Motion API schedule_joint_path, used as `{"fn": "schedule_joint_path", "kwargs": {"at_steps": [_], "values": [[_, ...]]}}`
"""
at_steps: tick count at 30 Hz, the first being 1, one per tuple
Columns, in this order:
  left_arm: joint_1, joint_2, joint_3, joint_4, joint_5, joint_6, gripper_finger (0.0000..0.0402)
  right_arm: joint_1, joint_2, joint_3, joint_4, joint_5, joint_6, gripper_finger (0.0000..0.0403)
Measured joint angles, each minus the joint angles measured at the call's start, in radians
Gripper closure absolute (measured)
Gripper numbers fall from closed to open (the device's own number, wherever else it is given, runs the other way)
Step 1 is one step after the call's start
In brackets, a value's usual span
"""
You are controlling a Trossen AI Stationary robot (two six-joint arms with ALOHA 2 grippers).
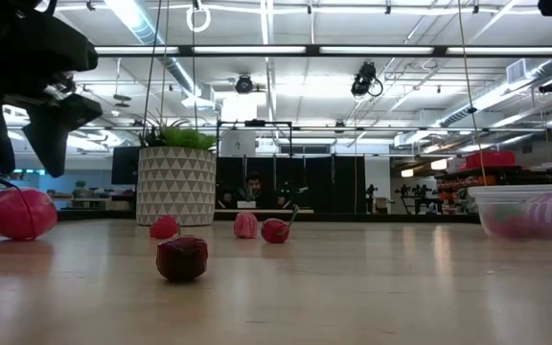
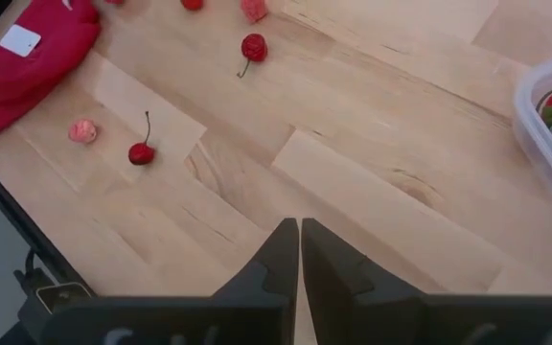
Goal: Pick and placing Produce into tupperware
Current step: Put the red dragon fruit into the transparent bin
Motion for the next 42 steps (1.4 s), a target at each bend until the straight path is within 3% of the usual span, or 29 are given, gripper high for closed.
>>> {"fn": "schedule_joint_path", "kwargs": {"at_steps": [16, 35, 42], "values": [[-0.004, 0.17, 0.005, 0.027, -0.001, -0.013, 0.0174, 0.001, 0.0, 0.0, 0.0, -0.012, -0.012, 0.0378], [-0.004, 0.177, 0.001, 0.067, 0.002, -0.099, 0.0171, 0.001, 0.0, 0.0, 0.0, -0.012, -0.016, 0.0378], [-0.003, 0.18, -0.004, 0.055, 0.009, -0.091, 0.0139, 0.001, 0.0, 0.0, 0.0, -0.012, -0.016, 0.0378]]}}
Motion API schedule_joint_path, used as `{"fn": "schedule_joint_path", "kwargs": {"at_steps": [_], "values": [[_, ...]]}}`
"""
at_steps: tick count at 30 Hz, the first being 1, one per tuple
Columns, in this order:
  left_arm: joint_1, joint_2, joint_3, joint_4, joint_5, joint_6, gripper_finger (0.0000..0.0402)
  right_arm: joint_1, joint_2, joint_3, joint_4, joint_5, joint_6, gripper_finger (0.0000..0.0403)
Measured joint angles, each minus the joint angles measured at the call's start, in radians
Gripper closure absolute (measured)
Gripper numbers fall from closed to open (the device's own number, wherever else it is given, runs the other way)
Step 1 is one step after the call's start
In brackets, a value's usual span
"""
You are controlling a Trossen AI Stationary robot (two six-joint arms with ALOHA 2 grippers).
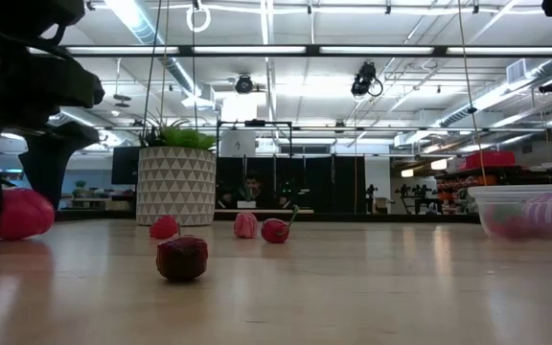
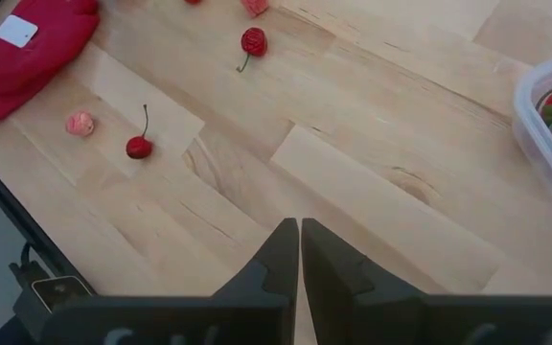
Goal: Pick and placing Produce into tupperware
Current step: Put the red dragon fruit into the transparent bin
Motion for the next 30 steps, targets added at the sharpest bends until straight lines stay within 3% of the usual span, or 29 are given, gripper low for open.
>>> {"fn": "schedule_joint_path", "kwargs": {"at_steps": [9, 19, 30], "values": [[0.001, -0.001, 0.0, 0.008, -0.001, -0.011, 0.0093, 0.0, 0.0, 0.0, 0.0, 0.0, 0.0, 0.0378], [0.001, -0.002, -0.048, 0.014, -0.004, -0.094, 0.0103, 0.0, 0.0, 0.0, 0.0, 0.0, 0.0, 0.0378], [0.001, -0.002, -0.057, 0.062, -0.023, -0.063, 0.0104, 0.0, 0.0, 0.0, 0.0, 0.0, 0.0, 0.0378]]}}
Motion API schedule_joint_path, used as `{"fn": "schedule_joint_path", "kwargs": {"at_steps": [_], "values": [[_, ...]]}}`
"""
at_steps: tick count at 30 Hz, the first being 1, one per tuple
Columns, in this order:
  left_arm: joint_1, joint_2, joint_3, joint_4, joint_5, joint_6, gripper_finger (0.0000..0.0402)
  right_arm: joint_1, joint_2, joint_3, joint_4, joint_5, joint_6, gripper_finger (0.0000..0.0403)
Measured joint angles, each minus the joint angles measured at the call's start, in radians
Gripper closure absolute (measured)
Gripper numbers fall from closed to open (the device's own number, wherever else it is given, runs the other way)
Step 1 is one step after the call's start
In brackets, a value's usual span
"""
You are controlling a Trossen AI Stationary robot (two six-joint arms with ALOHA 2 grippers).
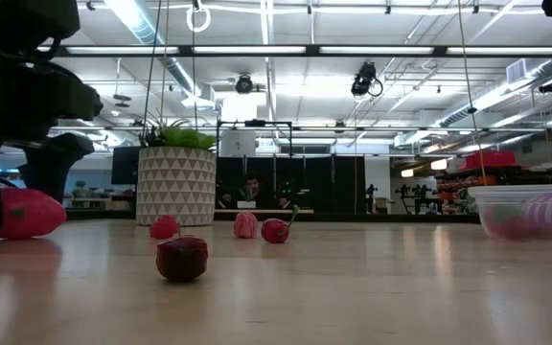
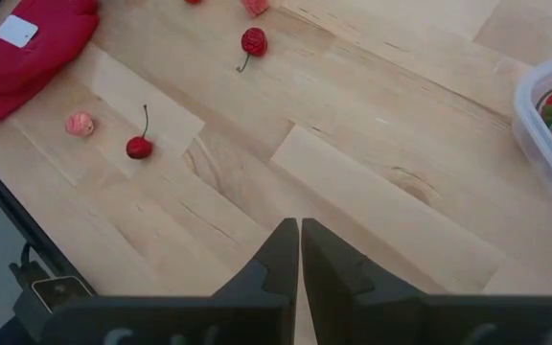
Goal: Pick and placing Produce into tupperware
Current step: Put the red dragon fruit into the transparent bin
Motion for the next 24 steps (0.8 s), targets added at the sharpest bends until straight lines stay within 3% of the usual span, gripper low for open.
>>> {"fn": "schedule_joint_path", "kwargs": {"at_steps": [8, 18, 24], "values": [[0.0, 0.0, 0.0, 0.012, 0.0, -0.027, 0.0114, 0.0, 0.0, 0.0, 0.0, 0.0, 0.0, 0.0378], [0.0, 0.0, 0.0, 0.063, 0.0, -0.026, 0.019, 0.0, 0.0, 0.0, 0.0, 0.0, -0.018, 0.0378], [0.0, 0.0, 0.0, 0.089, -0.001, -0.016, 0.0182, 0.0, 0.0, 0.0, 0.0, -0.003, -0.019, 0.0378]]}}
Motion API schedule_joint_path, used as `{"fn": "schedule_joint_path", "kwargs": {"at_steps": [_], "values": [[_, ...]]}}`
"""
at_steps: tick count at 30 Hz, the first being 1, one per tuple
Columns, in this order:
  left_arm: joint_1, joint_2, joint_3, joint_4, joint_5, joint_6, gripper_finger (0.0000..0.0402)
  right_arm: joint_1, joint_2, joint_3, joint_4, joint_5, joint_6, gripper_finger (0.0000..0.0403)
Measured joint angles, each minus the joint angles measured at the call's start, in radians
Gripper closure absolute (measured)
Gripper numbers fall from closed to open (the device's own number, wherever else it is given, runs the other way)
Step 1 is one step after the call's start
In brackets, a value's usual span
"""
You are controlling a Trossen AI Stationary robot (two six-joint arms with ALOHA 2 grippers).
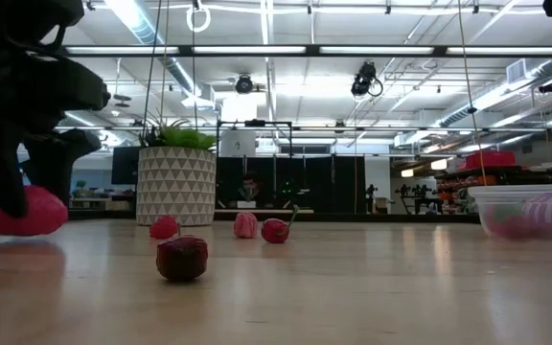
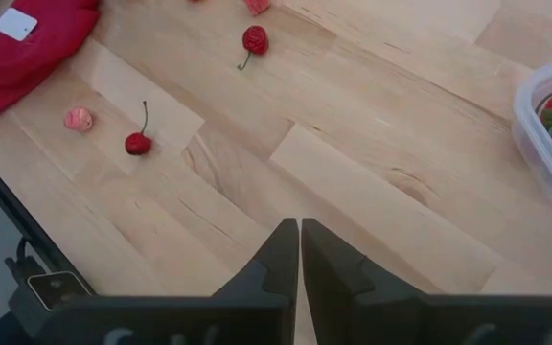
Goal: Pick and placing Produce into tupperware
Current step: Put the red dragon fruit into the transparent bin
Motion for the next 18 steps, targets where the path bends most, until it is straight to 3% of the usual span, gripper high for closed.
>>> {"fn": "schedule_joint_path", "kwargs": {"at_steps": [6, 11, 18], "values": [[0.0, -0.001, 0.019, 0.105, -0.016, 0.072, 0.0191, 0.0, 0.0, 0.0, 0.0, -0.005, 0.0, 0.0378], [0.023, -0.001, 0.071, 0.188, -0.086, 0.123, 0.0188, 0.003, 0.0, 0.0, 0.0, -0.052, 0.0, 0.0378], [0.095, -0.001, 0.099, 0.582, -0.104, 0.301, 0.0192, 0.078, 0.0, 0.0, 0.0, -0.063, 0.057, 0.0378]]}}
